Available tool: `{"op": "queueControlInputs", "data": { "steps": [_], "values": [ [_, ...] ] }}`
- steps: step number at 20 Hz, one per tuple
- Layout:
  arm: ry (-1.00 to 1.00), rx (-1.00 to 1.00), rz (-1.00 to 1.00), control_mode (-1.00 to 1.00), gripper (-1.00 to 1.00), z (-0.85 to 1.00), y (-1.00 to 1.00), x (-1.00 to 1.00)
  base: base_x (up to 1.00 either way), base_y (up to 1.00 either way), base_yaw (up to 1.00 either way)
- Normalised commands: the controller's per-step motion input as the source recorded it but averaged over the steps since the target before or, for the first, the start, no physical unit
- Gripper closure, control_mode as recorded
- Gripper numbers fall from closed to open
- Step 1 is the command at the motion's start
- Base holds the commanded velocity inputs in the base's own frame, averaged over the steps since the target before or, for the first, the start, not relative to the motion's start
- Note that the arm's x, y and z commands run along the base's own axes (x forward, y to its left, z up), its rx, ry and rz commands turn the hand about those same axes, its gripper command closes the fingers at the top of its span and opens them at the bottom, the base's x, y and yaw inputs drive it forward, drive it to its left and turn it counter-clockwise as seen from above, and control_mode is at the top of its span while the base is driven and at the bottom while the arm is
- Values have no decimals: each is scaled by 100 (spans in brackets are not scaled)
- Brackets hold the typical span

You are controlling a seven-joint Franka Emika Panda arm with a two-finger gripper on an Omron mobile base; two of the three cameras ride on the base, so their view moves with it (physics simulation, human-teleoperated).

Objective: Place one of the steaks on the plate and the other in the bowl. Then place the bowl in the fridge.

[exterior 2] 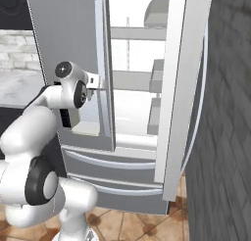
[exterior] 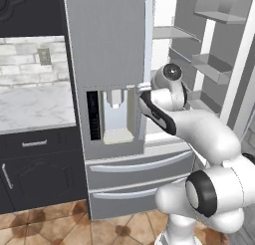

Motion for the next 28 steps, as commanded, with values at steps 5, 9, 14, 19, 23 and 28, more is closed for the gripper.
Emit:
{"op": "queueControlInputs", "data": {
  "steps": [5, 9, 14, 19, 23, 28],
  "values": [
    [-1, 0, 0, -100, -100, -12, -16, 43, 0, 0, 0],
    [2, 0, 0, -100, -100, 0, -18, 53, 0, 0, 0],
    [1, 0, 0, -100, -100, 0, -1, 45, 0, 0, 0],
    [0, 0, 0, -100, -100, 0, 0, 47, 0, 0, 0],
    [-2, 0, 0, -100, -100, -4, 0, 42, 0, 0, 0],
    [-3, 0, 0, -100, -100, -13, 6, 38, 0, 0, 0]
  ]
}}
